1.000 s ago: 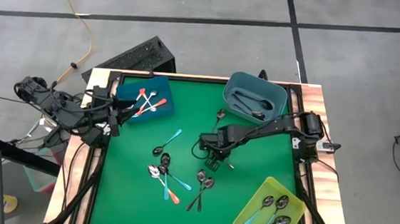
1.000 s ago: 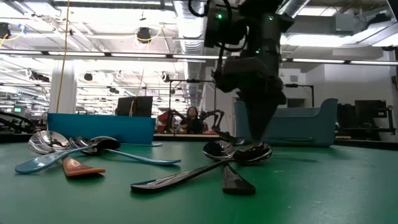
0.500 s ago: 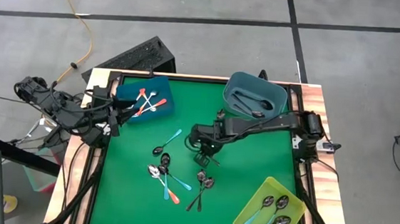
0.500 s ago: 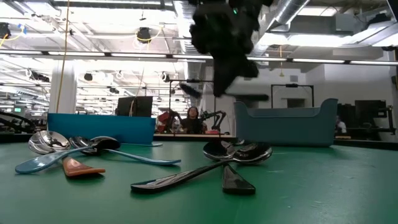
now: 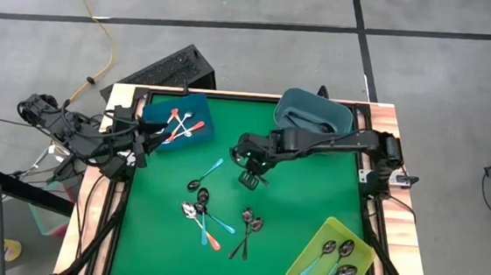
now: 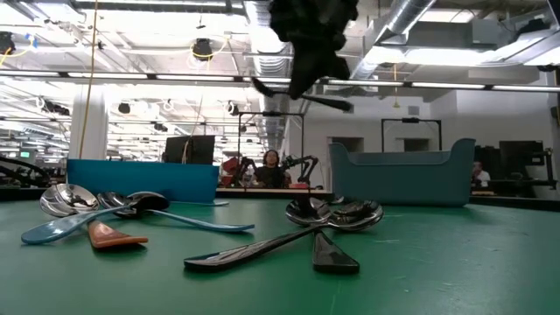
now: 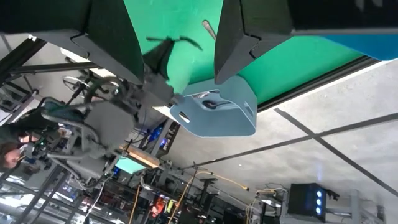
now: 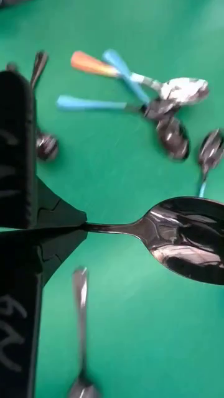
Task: Sort silverware by color (type)
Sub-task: Put the black spoon into the blue bin
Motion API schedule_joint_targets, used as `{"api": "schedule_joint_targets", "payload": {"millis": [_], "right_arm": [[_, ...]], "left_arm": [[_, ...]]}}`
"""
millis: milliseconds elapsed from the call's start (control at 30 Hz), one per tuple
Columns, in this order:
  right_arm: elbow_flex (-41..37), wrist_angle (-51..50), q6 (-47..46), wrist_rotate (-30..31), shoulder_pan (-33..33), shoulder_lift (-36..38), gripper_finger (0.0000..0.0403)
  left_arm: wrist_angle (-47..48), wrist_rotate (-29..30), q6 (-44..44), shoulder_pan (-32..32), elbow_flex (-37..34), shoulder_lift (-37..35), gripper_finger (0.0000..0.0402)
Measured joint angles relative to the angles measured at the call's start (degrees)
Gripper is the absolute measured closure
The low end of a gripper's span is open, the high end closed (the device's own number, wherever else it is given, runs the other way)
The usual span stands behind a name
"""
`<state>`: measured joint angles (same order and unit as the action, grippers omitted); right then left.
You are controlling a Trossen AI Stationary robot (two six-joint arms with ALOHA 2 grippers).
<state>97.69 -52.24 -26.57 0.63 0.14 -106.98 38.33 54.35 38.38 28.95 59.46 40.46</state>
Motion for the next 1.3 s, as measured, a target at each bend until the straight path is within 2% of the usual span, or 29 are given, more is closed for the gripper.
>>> {"api": "schedule_joint_targets", "payload": {"millis": [533, 933, 1133, 1300], "right_arm": [[0.0, -11.0, 11.7, 7.5, -12.6, 8.4, 0.0401], [-0.1, -16.8, 24.9, 9.0, -26.3, 15.2, 0.0401], [-4.0, -17.8, 31.0, 8.9, -33.4, 16.8, 0.0401], [-9.2, -16.2, 35.7, 8.5, -36.9, 17.1, 0.0401]], "left_arm": [[0.0, 0.6, 0.3, 0.0, 0.0, 0.0, 0.0223], [0.0, 6.4, 0.7, 0.0, 0.0, 0.0, 0.0223], [0.0, 8.3, 1.8, 0.0, 0.0, 0.0, 0.0223], [0.0, 9.7, 2.4, 0.0, 0.0, 0.0, 0.0223]]}}
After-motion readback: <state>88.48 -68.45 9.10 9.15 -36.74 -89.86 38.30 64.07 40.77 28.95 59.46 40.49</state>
